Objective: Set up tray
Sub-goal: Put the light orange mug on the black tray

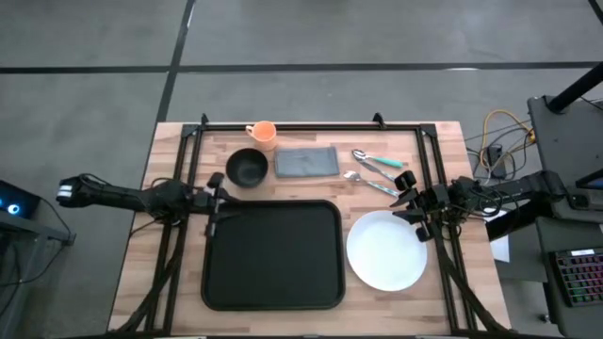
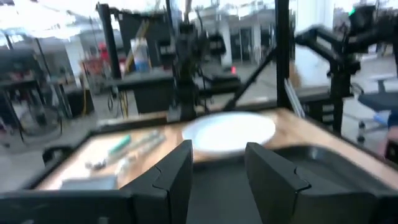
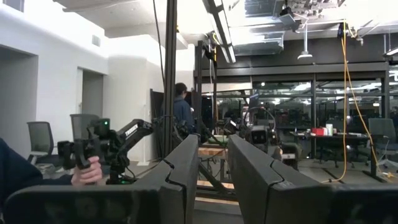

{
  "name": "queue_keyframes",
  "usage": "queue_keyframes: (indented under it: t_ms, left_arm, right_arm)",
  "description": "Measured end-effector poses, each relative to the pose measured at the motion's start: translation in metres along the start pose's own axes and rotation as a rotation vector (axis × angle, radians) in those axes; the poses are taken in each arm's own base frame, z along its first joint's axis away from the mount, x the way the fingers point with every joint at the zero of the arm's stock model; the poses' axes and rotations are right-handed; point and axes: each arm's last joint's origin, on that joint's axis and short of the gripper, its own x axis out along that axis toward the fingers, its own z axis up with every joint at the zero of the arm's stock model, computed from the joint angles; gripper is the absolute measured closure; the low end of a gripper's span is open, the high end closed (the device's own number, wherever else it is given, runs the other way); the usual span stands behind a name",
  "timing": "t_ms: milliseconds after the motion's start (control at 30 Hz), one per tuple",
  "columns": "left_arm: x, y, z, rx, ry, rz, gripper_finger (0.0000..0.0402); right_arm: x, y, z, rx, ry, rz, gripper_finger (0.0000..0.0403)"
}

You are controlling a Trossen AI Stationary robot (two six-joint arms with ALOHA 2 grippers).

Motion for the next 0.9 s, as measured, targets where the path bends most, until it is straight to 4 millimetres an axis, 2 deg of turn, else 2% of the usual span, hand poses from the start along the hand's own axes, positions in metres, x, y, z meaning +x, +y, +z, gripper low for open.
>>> queue_keyframes:
  t_ms: [333,667,900]
  left_arm:
    - [-0.003,0.004,0.030,0.005,-0.272,0.034,0.0272]
    - [-0.001,0.011,0.090,0.007,-0.411,0.052,0.0272]
    - [0.009,0.018,0.135,0.000,-0.347,0.086,0.0272]
  right_arm:
    - [0.000,0.000,0.000,0.000,0.000,0.000,0.0333]
    - [0.000,0.000,0.000,0.000,0.000,0.000,0.0323]
    - [0.000,0.000,0.000,0.000,0.000,0.000,0.0332]
